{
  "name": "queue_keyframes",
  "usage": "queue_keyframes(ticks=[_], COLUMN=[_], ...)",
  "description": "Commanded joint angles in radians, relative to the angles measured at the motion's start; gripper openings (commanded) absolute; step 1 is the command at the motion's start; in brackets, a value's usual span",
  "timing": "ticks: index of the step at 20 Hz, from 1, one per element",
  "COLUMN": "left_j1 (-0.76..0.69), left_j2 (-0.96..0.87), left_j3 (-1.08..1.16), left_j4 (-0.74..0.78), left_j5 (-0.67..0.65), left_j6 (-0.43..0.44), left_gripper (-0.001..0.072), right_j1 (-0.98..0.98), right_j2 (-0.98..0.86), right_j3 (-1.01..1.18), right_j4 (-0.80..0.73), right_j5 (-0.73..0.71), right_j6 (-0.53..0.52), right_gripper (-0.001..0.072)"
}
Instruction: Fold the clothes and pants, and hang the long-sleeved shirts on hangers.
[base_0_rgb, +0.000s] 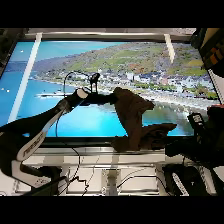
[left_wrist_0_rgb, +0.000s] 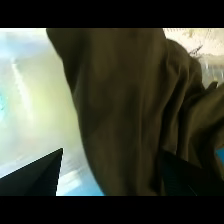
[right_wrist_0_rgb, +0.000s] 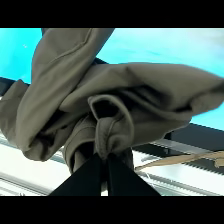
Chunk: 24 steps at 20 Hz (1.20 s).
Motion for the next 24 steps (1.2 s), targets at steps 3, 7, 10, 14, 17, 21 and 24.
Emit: queue_keyframes(ticks=[3, 7, 10, 14, 17, 21, 24], left_j1=[-0.001, -0.002, -0.01, 0.002, 0.064, 0.194, 0.288], left_j2=[-0.164, -0.22, -0.224, -0.219, -0.179, 0.04, 0.257], left_j3=[0.184, 0.199, 0.2, 0.224, 0.298, 0.31, 0.31], left_j4=[-0.007, -0.007, -0.006, -0.006, 0.004, 0.178, 0.287], left_j5=[-0.01, -0.033, -0.038, -0.005, -0.066, -0.118, -0.169], left_j6=[-0.08, -0.081, -0.08, -0.035, -0.034, -0.005, -0.005], left_gripper=[0.0695, 0.0462, 0.0414, 0.0014, 0.0012, 0.0012, 0.0013], right_j1=[-0.001, -0.001, -0.001, -0.001, -0.001, -0.001, -0.001], right_j2=[0.014, 0.014, 0.014, 0.014, 0.013, 0.004, -0.054], right_j3=[0.003, 0.004, 0.014, 0.042, 0.056, 0.076, 0.119], right_j4=[-0.002, 0.003, 0.003, -0.01, -0.127, -0.367, -0.413], right_j5=[-0.01, -0.009, -0.025, -0.076, -0.151, -0.281, -0.383], right_j6=[0.013, 0.04, 0.04, 0.061, 0.147, 0.274, 0.29], right_gripper=[0.0012, 0.0012, 0.0012, 0.0012, 0.0012, 0.0011, 0.0011])
